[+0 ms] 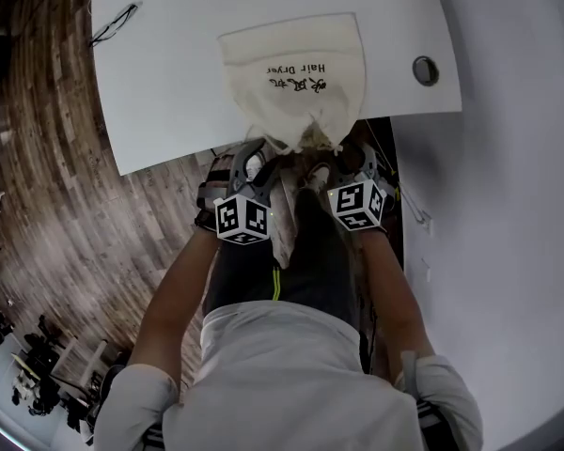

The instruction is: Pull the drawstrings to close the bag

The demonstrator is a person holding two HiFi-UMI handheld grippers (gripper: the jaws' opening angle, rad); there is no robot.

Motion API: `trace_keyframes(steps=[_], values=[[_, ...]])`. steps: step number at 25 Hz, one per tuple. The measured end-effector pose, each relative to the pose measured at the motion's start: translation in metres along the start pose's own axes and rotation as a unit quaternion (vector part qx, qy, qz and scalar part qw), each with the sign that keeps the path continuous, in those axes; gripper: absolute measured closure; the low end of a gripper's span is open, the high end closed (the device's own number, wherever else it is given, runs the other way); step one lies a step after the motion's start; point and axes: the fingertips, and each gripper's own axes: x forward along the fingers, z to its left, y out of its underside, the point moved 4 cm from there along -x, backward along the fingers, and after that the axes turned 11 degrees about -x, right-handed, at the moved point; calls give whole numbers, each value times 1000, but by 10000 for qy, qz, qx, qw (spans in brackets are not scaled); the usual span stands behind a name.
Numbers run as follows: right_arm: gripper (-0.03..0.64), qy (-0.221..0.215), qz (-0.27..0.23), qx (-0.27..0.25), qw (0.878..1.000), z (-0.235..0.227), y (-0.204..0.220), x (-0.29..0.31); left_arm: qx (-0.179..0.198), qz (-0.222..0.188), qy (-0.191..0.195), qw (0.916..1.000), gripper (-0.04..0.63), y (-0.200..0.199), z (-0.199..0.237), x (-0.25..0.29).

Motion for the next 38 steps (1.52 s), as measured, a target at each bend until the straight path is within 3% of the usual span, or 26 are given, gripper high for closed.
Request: trace_keyframes(steps=[6,9,13,17,20,22,27,33,38], values=[[457,112,-203,-124,9997,-5,2,20,247,150,-311,9991,385,4,-7,29],[530,225,-356,-122,9990,-9,-3,25,266,212,-500,9982,385,8,-7,43],[561,285,-521,15,9982,-11,-9,24,-152,114,-557,9983,394,12,-4,58],[568,447,-568,195,9972,-16,-6,16,-379,-99,-557,9977,455,13,1,68],[569,649,-528,361,9958,-23,5,5,-537,-214,-490,9971,559,13,-2,69],[571,835,-468,491,9942,-33,13,-4,-752,-223,-355,9963,568,13,-6,63],[571,1334,-324,634,9885,-65,20,-24,-1005,129,-451,9938,571,24,-1,39],[571,1738,-168,616,9827,-98,16,-42,-938,560,-542,9925,572,35,4,12],[572,2052,-161,689,9762,-108,23,-62,-999,693,-1216,9851,572,45,12,-14]])
